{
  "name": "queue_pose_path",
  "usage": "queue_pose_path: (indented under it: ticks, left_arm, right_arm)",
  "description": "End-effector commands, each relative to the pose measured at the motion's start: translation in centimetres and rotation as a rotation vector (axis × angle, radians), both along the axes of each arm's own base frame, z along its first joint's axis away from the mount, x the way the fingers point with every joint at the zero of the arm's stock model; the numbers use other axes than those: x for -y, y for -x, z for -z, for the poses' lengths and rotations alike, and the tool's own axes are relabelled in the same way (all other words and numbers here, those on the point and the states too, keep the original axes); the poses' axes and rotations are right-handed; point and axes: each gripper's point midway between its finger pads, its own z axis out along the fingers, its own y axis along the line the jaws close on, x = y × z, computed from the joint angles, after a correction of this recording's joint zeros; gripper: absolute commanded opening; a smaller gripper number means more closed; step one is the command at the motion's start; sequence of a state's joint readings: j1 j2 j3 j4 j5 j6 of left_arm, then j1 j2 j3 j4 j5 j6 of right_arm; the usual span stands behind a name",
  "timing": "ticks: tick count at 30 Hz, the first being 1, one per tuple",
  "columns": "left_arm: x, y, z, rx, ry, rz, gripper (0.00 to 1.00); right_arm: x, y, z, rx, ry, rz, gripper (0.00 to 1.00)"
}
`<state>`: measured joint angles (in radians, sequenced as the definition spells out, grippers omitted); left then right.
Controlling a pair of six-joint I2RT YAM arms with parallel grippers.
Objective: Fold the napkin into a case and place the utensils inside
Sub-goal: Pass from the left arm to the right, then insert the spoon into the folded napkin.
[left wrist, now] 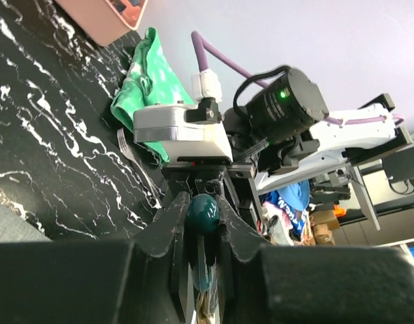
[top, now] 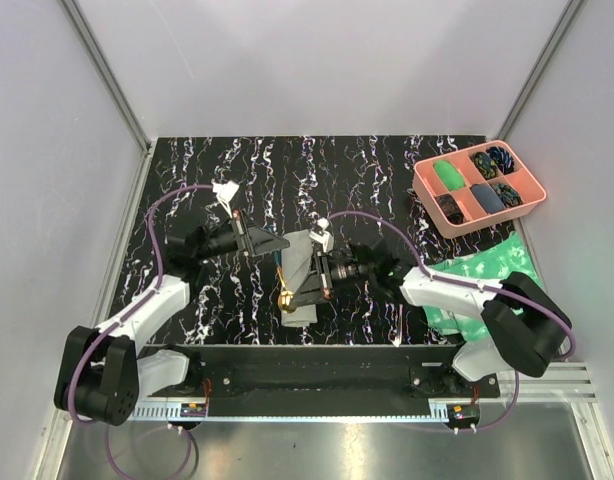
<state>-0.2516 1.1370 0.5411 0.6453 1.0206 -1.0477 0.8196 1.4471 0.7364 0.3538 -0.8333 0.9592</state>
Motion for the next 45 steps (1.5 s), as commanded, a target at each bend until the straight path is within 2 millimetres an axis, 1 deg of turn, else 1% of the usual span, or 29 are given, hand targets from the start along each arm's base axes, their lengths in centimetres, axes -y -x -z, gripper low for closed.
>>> queue_pose_path:
  ticks: [1, 2, 3, 4, 5, 6, 7, 8, 9, 10, 11, 12, 13, 14, 15, 16, 17, 19, 20, 21, 22, 24, 26, 29, 30, 35, 36, 39, 45]
  left_arm:
    - [-1.1, -2.6, 2.0, -0.005, -0.142, -0.137, 0.88]
    - [-2.4, -3.6, 2.8, -0.029, -0.241, -0.257, 0.93]
    - [-5.2, -5.6, 4.9, -0.112, -0.382, -0.469, 0.94]
    - [-6.4, -6.3, 4.8, -0.088, -0.42, -0.54, 0.91]
    - [-7.1, -6.6, 3.7, -0.039, -0.421, -0.595, 0.89]
    - [-7.9, -7.6, 2.9, -0.006, -0.42, -0.66, 0.84]
    - [-7.7, -8.1, 3.0, -0.012, -0.421, -0.659, 0.72]
    - [-7.4, -8.6, 3.0, -0.012, -0.417, -0.644, 0.51]
    - [-6.0, -8.8, 1.8, 0.014, -0.377, -0.574, 0.44]
    - [-5.0, -9.6, 3.0, -0.034, -0.365, -0.527, 0.4]
    - [-4.2, -9.8, 3.3, -0.045, -0.34, -0.481, 0.26]
    - [-3.0, -10.0, 2.5, -0.028, -0.3, -0.415, 0.17]
    - [-2.3, -10.8, 4.5, -0.089, -0.309, -0.381, 0.11]
    - [-1.7, -11.1, 5.1, -0.101, -0.304, -0.349, 0.01]
    - [-0.8, -11.4, 4.7, -0.094, -0.297, -0.292, 0.0]
    - [-0.4, -12.0, 7.0, -0.164, -0.321, -0.263, 0.0]
    - [0.1, -12.3, 6.9, -0.165, -0.309, -0.23, 0.0]
    - [0.3, -12.7, 9.1, -0.216, -0.336, -0.222, 0.0]
    - [0.4, -12.9, 9.8, -0.223, -0.34, -0.232, 0.0]
    - [0.5, -12.9, 10.4, -0.226, -0.355, -0.226, 0.0]
    - [0.7, -13.0, 11.5, -0.251, -0.372, -0.215, 0.0]
    - [1.0, -13.0, 12.5, -0.273, -0.396, -0.199, 0.0]
    - [0.9, -13.4, 12.7, -0.275, -0.407, -0.22, 0.0]
    - [1.5, -14.2, 13.2, -0.277, -0.432, -0.22, 0.0]
    - [1.6, -14.4, 14.2, -0.298, -0.446, -0.215, 0.0]
    - [2.6, -14.9, 15.6, -0.325, -0.458, -0.207, 0.0]
    - [2.7, -14.9, 16.3, -0.337, -0.464, -0.201, 0.0]
    - [2.6, -15.1, 17.4, -0.354, -0.5, -0.195, 0.0]
    - [2.5, -15.0, 18.6, -0.371, -0.54, -0.199, 0.0]
  right_arm:
    - [0.6, -0.1, 2.2, -0.152, 0.037, 0.135, 0.0]
    - [1.4, 0.5, 3.7, -0.192, 0.05, 0.161, 0.0]
    - [1.9, 0.5, 3.8, -0.241, 0.049, 0.204, 0.0]
    - [2.3, 0.6, 4.3, -0.261, 0.054, 0.235, 0.0]
    - [3.2, 1.1, 5.7, -0.299, 0.089, 0.263, 0.0]
    - [3.5, 0.9, 5.8, -0.317, 0.095, 0.302, 0.0]
    - [3.8, 1.1, 6.2, -0.329, 0.112, 0.313, 0.0]
    - [4.4, 1.4, 7.2, -0.359, 0.152, 0.33, 0.0]
    - [4.6, 1.3, 7.3, -0.374, 0.153, 0.355, 0.0]
    - [4.8, 1.4, 7.5, -0.383, 0.157, 0.361, 0.0]
    - [5.0, 1.7, 7.9, -0.393, 0.162, 0.364, 0.0]
    - [4.9, 1.9, 8.0, -0.404, 0.165, 0.367, 0.0]
    - [4.8, 2.1, 8.1, -0.407, 0.169, 0.36, 0.0]
    - [4.5, 2.0, 7.9, -0.408, 0.164, 0.356, 0.0]
    - [4.4, 2.1, 8.2, -0.418, 0.175, 0.351, 0.0]
    - [4.2, 2.1, 8.4, -0.427, 0.179, 0.351, 0.0]
    - [4.0, 2.0, 8.2, -0.435, 0.17, 0.342, 0.0]
    - [3.7, 2.0, 9.2, -0.463, 0.19, 0.335, 0.0]
    - [3.4, 2.0, 8.9, -0.468, 0.17, 0.322, 0.0]
    - [3.2, 2.0, 9.6, -0.481, 0.184, 0.317, 0.0]
    - [2.8, 1.7, 9.2, -0.478, 0.172, 0.308, 0.0]
    - [2.5, 1.7, 9.8, -0.489, 0.19, 0.295, 0.0]
    - [1.9, 1.5, 9.5, -0.488, 0.181, 0.275, 0.0]
    - [1.5, 1.4, 10.1, -0.5, 0.192, 0.261, 0.0]
    - [1.5, 1.4, 10.2, -0.503, 0.192, 0.255, 0.0]
    - [1.3, 1.4, 10.6, -0.519, 0.195, 0.243, 0.0]
    - [1.3, 1.4, 10.5, -0.517, 0.191, 0.241, 0.0]
    - [1.4, 1.4, 10.6, -0.518, 0.193, 0.244, 0.0]
    - [1.7, 1.4, 11.0, -0.527, 0.202, 0.254, 0.0]
